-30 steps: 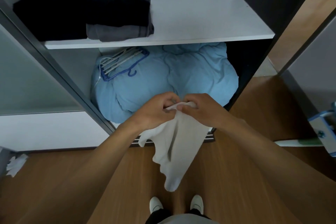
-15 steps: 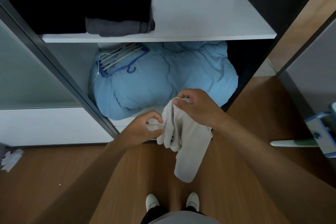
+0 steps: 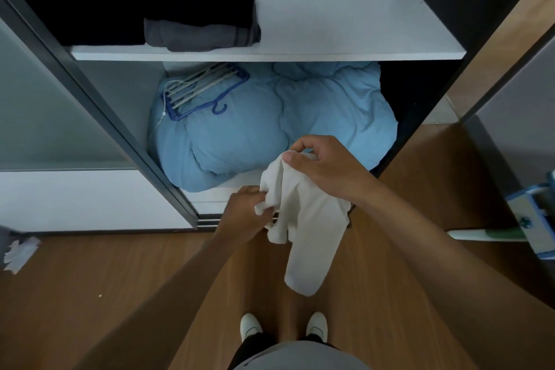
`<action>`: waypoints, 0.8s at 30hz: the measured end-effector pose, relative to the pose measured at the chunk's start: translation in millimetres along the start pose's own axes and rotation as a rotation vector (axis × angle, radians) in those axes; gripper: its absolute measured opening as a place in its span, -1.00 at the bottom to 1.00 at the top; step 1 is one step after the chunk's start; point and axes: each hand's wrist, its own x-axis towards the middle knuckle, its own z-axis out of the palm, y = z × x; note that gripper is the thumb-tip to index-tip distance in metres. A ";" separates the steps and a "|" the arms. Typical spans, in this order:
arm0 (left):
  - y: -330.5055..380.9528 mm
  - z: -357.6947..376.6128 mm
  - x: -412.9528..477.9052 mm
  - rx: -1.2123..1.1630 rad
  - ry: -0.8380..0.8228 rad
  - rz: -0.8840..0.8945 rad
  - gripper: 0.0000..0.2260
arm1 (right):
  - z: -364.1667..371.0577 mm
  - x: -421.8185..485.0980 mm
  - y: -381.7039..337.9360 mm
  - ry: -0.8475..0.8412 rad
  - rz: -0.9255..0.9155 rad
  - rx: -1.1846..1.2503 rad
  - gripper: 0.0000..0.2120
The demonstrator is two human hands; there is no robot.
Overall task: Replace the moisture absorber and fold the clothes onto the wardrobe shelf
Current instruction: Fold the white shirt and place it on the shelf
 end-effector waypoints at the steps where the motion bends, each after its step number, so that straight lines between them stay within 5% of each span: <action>1: -2.5 -5.2 1.0 -0.005 0.022 0.003 -0.77 | -2.9 -0.6 -0.9 -0.025 0.001 0.004 -0.82; 6: -20.3 -40.4 12.6 -0.080 0.220 -0.137 -0.86 | -30.0 -8.2 13.1 -0.253 0.032 -0.063 -0.83; 11: -28.2 -65.9 16.1 -0.136 0.250 -0.166 -0.82 | -34.1 -10.2 32.2 -0.419 0.060 -0.237 -0.71; 19: -15.6 -74.4 13.7 -0.062 0.202 -0.033 -0.61 | 2.1 -2.5 35.4 -0.296 0.090 -0.224 -0.88; 24: -6.4 -82.4 19.1 -0.022 0.231 -0.020 -0.66 | 15.6 -3.1 30.5 -0.253 0.102 -0.110 -0.82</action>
